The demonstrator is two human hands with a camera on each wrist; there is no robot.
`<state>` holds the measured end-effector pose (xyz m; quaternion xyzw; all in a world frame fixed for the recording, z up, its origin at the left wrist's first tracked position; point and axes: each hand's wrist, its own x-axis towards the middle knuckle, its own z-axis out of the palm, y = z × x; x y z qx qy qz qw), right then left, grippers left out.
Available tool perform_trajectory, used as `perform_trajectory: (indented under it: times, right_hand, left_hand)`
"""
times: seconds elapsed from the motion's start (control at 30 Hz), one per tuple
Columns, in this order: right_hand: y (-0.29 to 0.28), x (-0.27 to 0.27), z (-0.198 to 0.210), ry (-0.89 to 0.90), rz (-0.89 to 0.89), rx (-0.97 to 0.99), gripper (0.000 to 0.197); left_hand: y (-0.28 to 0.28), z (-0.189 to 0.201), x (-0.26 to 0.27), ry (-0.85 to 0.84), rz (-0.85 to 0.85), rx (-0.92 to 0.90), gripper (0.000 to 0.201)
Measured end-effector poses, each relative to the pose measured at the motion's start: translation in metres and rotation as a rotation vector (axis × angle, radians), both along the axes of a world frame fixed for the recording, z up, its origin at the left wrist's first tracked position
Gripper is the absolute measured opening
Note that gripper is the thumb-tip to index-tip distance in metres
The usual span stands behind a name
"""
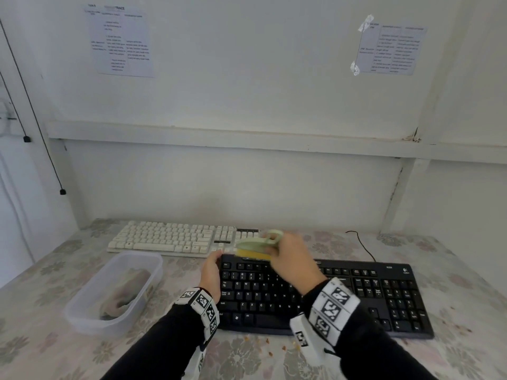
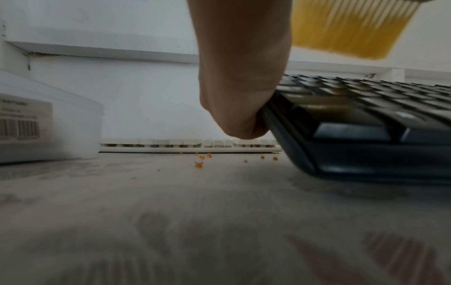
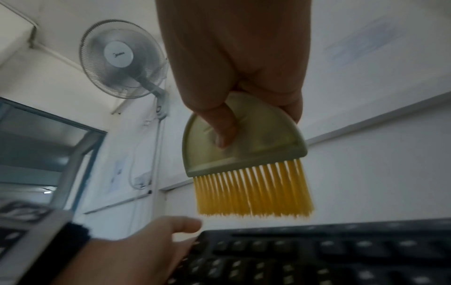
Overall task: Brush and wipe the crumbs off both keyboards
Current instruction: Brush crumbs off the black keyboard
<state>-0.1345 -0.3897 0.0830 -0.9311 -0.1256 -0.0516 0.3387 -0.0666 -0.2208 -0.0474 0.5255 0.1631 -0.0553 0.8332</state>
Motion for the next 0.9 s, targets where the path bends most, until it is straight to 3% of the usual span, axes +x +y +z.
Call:
perform_trajectory:
  times: [0.13, 0.2, 0.3, 0.4, 0.6, 0.77, 0.9]
  right_hand:
    - [0.034, 0.002, -0.013, -0.087, 0.127, -0.046, 0.025]
    - [0.032, 0.004, -0.017, -0.101, 0.111, -0.089, 0.028]
    - [0.008, 0.004, -0.020, -0.053, 0.055, -0.119, 0.029]
    - [-0.028, 0.006, -0.024, -0.021, -0.048, -0.129, 0.027]
    - [-0.108, 0.003, -0.031, 0.027, -0.301, -0.108, 0.033]
    - [-0.164, -0.006, -0.025, 0.011, -0.473, -0.078, 0.017]
    - [-0.204, -0.011, -0.025, 0.000, -0.607, -0.089, 0.017]
  left_hand:
    - [0.010, -0.022, 0.015, -0.058, 0.083, 0.059, 0.059]
    - [0.008, -0.016, 0.009, 0.004, 0.059, 0.009, 0.063]
    - [0.001, 0.009, -0.007, 0.034, 0.028, 0.005, 0.052]
    - [-0.002, 0.006, -0.004, 0.061, 0.008, -0.028, 0.041]
    - [-0.002, 0.001, 0.002, 0.062, 0.001, -0.061, 0.036]
    - [-0.002, 0.001, 0.003, 0.059, 0.000, -0.042, 0.033]
    - [-0.002, 0.001, 0.002, 0.043, 0.010, -0.031, 0.030]
